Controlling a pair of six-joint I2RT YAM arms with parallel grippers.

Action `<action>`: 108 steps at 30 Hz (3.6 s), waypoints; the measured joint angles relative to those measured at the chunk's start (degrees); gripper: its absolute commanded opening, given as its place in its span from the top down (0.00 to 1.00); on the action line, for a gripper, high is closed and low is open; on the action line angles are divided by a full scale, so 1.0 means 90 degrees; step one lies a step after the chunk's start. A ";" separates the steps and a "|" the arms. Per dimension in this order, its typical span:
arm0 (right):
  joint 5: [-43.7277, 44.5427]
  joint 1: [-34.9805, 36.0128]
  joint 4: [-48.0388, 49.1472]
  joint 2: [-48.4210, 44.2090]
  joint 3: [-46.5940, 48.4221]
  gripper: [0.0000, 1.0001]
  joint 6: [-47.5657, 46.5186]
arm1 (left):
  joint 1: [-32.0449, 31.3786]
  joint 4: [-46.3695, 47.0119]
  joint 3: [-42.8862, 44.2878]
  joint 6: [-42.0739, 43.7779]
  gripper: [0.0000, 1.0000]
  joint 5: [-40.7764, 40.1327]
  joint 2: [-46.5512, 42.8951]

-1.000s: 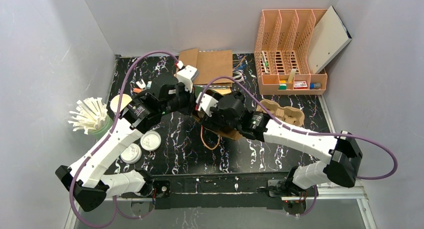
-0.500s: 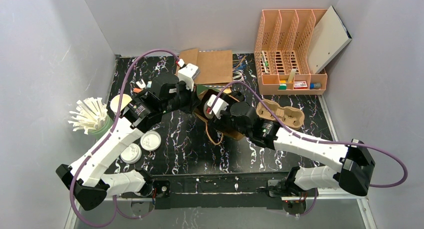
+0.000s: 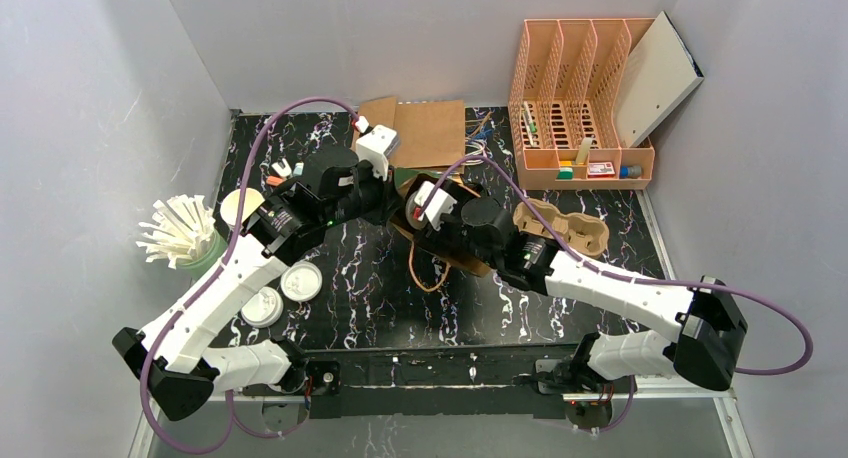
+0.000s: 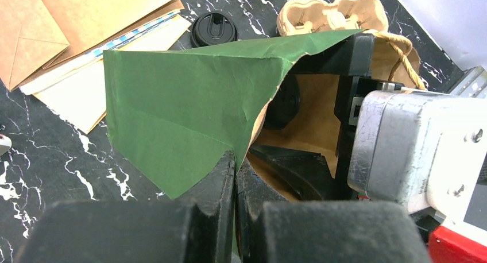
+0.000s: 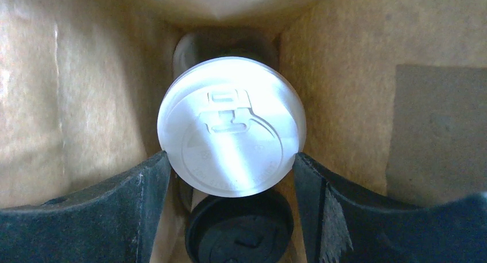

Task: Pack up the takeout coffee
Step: Place the coffee cup on the cup tray.

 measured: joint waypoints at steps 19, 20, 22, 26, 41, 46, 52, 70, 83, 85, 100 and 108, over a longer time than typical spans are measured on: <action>-0.0597 -0.0032 -0.1035 0.0034 0.0359 0.59 0.0442 | -0.0085 0.0175 -0.0340 -0.0238 1.00 0.0374 0.0019; -0.0629 -0.0032 -0.1129 0.0049 0.0415 0.59 0.0498 | -0.0087 0.0177 -0.0357 -0.0238 1.00 0.0413 0.0019; -0.0646 -0.0032 -0.1273 0.0051 0.0474 0.58 0.0566 | -0.0087 0.0172 -0.0369 -0.0233 1.00 0.0512 0.0024; -0.0566 -0.0034 -0.1384 0.0046 0.0483 0.58 0.0661 | -0.0090 0.0097 -0.0369 -0.0226 1.00 0.0702 0.0068; -0.0175 -0.0138 -0.0765 -0.0172 0.0046 0.54 0.0593 | -0.0090 -0.0034 -0.0425 -0.0347 1.00 0.0840 0.0080; -0.0539 -0.0391 -0.0631 -0.0189 0.0046 0.58 0.0845 | -0.0090 -0.0056 -0.0452 -0.0372 1.00 0.0777 0.0056; -0.1251 -0.0675 -0.0634 -0.0189 0.0046 0.59 0.1127 | -0.0090 -0.0066 -0.0527 -0.0393 1.00 0.0743 0.0017; -0.2008 -0.0743 -0.2353 0.0255 0.0867 0.67 0.1144 | -0.0090 -0.0289 -0.0801 -0.0520 1.00 0.0510 -0.0231; -0.2135 -0.0597 -0.3747 0.0991 0.1824 0.69 0.0998 | -0.0092 -0.0163 -0.0998 -0.0653 1.00 0.0435 -0.0253; -0.2147 -0.0563 -0.3859 0.1022 0.1858 0.69 0.0971 | -0.0092 -0.0155 -0.0998 -0.0699 1.00 0.0328 -0.0253; -0.1996 -0.0444 -0.4143 0.1678 0.2251 0.70 0.0731 | -0.0102 -0.0384 -0.0908 -0.1069 1.00 -0.0551 -0.0250; -0.1756 -0.0391 -0.4306 0.1841 0.2370 0.70 0.0670 | -0.0102 -0.0440 -0.0879 -0.1163 1.00 -0.0639 -0.0245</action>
